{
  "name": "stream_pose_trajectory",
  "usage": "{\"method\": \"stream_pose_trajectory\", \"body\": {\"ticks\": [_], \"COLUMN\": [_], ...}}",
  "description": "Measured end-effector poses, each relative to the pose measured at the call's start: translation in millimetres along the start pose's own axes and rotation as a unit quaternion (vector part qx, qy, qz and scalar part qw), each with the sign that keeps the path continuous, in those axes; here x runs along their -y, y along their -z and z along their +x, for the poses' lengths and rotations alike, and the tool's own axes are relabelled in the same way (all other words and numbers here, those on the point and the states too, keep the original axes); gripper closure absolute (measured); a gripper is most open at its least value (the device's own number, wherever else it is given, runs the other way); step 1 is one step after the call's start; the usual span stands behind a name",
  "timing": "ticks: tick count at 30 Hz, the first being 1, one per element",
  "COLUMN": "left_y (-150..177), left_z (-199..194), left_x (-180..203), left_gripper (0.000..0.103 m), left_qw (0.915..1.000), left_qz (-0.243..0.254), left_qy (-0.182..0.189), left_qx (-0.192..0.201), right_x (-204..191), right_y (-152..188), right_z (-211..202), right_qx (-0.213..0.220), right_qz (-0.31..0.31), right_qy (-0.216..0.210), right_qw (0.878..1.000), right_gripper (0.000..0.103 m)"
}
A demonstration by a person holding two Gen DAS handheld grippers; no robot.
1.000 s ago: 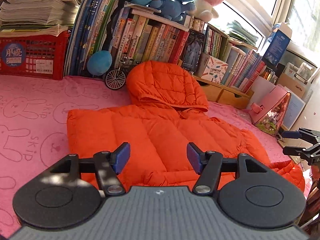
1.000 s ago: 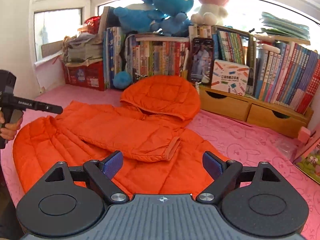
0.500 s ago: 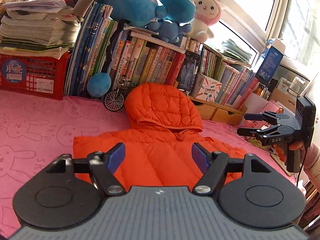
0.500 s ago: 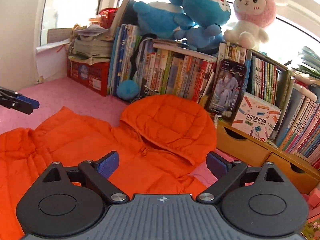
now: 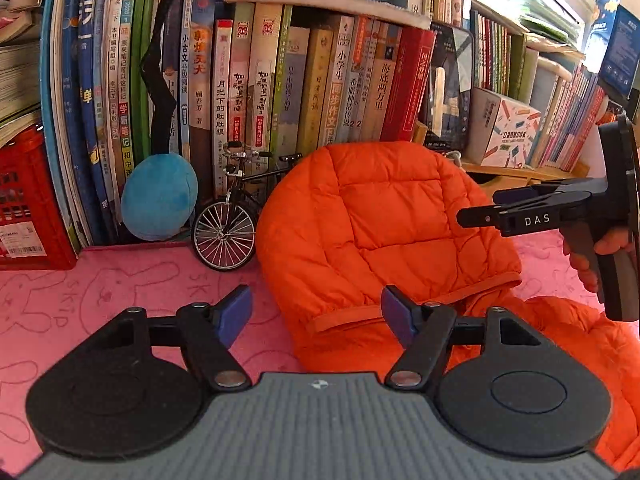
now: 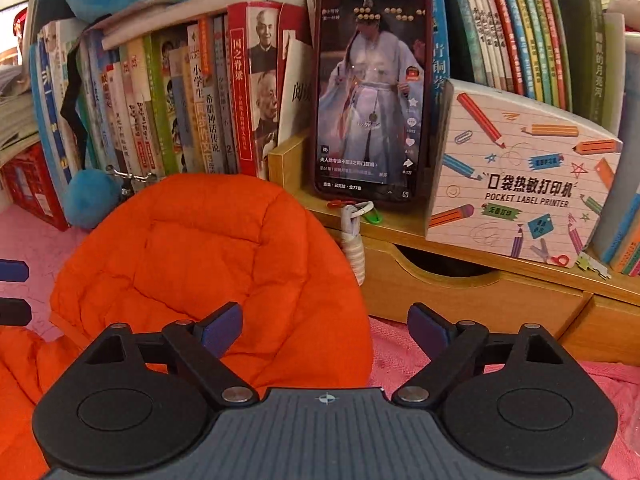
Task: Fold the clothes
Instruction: 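Grasp the hood with the right gripper and fold it over the jacket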
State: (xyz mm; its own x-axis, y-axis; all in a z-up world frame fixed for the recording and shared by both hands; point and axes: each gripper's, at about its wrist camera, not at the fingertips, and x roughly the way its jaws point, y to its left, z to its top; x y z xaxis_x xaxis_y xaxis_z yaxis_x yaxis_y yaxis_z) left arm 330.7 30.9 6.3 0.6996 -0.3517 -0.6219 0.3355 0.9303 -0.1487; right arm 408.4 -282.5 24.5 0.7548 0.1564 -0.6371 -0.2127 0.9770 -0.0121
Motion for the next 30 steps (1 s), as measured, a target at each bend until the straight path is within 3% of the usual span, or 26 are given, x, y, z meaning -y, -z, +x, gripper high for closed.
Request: {"method": "stream_pose_trajectory", "body": {"ticks": [2,4,7,11,14,18,21,24,27,30], "left_y": [4.9,7.5,10.4,10.8,4.2,-19.0,-44.1,-62.7,-59.1,-30.1], "left_z": [5.2,-0.5,-16.1,-45.8,-74.5,-112.6,-129.4,-122.6,-92.3,-55.5], "left_x": [-4.9,-12.0,-23.6,-39.5,-50.8,-57.9,-48.3,-17.4,18.2,44.0], "left_gripper": [0.033,0.033,0.033,0.033,0.032,0.031,0.025,0.025,0.025,0.027], "left_qw": [0.9999,0.9997,0.9991,0.9968,0.9918,0.9772,0.9703,0.9795,0.9916,0.9972], "left_qz": [-0.012,-0.023,-0.041,-0.064,-0.085,-0.125,-0.121,-0.068,-0.002,0.049], "left_qy": [0.003,0.004,0.002,0.0,-0.007,-0.009,-0.009,-0.018,-0.029,-0.017], "left_qx": [-0.01,-0.009,0.008,0.047,0.095,0.171,0.209,0.189,0.126,0.054], "right_x": [-6.0,-15.7,-36.9,-65.2,-85.9,-98.0,-102.1,-104.5,-104.3,-100.9], "right_y": [2.3,8.2,19.5,50.8,97.1,156.8,182.7,202.1,214.8,222.3], "right_z": [9.7,14.7,-1.4,-61.3,-110.4,-150.2,-166.0,-179.0,-182.7,-183.8], "right_qx": [-0.011,-0.016,0.024,0.12,0.169,0.187,0.18,0.173,0.163,0.157], "right_qz": [-0.001,-0.019,-0.072,-0.181,-0.285,-0.388,-0.429,-0.458,-0.467,-0.46], "right_qy": [-0.004,-0.006,0.024,0.045,0.052,0.061,0.069,0.076,0.081,0.088], "right_qw": [1.0,1.0,0.997,0.975,0.942,0.9,0.882,0.869,0.865,0.869], "right_gripper": [0.065,0.078,0.089,0.092,0.092,0.092,0.093,0.094,0.094,0.094]}}
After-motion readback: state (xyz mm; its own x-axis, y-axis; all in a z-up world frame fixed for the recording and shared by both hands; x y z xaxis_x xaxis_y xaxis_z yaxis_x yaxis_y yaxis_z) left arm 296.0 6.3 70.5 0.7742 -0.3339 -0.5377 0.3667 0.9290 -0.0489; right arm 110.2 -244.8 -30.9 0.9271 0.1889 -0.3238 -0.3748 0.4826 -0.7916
